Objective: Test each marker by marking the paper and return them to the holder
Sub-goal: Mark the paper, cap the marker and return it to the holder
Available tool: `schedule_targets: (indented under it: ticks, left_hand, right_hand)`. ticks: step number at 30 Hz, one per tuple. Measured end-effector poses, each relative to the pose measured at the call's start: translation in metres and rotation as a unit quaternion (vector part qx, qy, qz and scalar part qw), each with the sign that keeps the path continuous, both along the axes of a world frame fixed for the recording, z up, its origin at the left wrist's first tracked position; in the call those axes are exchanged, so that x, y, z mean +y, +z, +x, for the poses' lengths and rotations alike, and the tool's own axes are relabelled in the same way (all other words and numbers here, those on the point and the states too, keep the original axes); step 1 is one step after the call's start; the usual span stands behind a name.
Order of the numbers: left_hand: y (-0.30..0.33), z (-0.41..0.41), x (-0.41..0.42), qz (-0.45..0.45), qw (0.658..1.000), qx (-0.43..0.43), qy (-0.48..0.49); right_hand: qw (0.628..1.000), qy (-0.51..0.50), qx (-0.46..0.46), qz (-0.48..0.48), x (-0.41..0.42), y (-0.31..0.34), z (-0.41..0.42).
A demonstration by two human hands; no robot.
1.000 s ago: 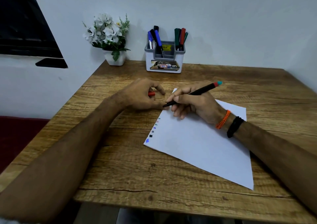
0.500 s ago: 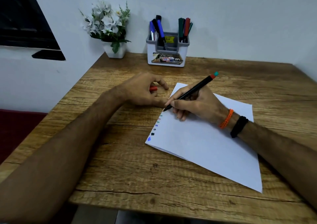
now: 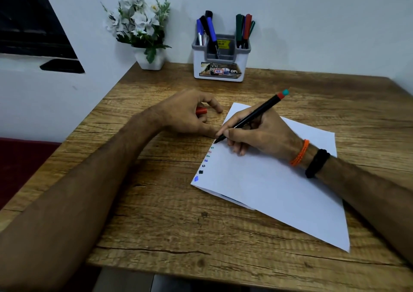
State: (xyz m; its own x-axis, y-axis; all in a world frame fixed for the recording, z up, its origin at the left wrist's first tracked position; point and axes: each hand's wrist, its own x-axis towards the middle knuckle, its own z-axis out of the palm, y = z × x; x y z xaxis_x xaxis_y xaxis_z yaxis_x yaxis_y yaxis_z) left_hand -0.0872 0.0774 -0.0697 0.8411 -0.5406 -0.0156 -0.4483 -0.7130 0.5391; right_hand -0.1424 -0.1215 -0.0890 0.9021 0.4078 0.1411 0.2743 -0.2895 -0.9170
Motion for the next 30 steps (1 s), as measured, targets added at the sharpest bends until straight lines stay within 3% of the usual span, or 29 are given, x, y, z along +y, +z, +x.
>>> schedule_targets:
  ticks: [30]
  left_hand:
    - [-0.0007, -0.0001, -0.0004, -0.001, 1.0, -0.001, -0.001]
  right_hand:
    - [1.0, 0.002, 0.005, -0.012, 0.0004, -0.0002, -0.0002]
